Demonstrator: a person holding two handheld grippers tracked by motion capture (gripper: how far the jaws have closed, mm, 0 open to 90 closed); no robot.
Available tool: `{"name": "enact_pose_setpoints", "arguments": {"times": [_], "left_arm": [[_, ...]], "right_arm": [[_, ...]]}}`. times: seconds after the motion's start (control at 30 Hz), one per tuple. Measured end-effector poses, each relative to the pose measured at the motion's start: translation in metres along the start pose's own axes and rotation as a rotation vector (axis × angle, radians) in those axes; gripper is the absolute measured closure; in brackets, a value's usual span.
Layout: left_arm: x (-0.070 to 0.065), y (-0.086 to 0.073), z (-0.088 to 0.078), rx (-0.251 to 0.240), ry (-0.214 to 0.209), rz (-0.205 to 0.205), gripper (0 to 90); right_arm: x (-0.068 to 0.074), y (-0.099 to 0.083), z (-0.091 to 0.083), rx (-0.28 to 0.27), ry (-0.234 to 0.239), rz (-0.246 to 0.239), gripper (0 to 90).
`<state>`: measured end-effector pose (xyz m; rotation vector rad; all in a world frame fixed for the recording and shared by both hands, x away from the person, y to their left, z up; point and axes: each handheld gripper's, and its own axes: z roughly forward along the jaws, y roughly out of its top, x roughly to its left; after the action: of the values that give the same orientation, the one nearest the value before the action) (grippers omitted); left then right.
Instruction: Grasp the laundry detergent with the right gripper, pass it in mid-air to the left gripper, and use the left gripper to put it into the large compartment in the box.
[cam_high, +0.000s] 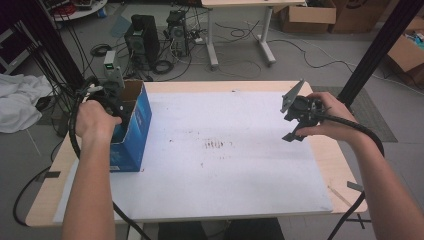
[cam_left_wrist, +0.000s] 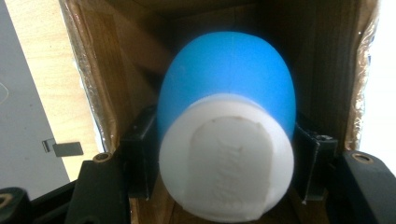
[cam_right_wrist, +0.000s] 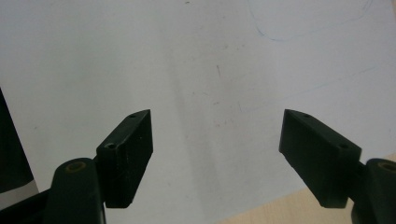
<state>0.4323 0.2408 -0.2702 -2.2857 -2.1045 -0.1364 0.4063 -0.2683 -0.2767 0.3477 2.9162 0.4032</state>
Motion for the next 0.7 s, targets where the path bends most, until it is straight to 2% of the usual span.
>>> {"name": "enact_pose_setpoints", "arguments": {"times": [0.7], "left_arm": [[-0.0030,-0.0006,0.0005,-0.007,0.010,-0.002,38.3]], "right_arm": [[0.0015,0.0006,0.0021,-0.002,0.008,0.004,26.0]]}}
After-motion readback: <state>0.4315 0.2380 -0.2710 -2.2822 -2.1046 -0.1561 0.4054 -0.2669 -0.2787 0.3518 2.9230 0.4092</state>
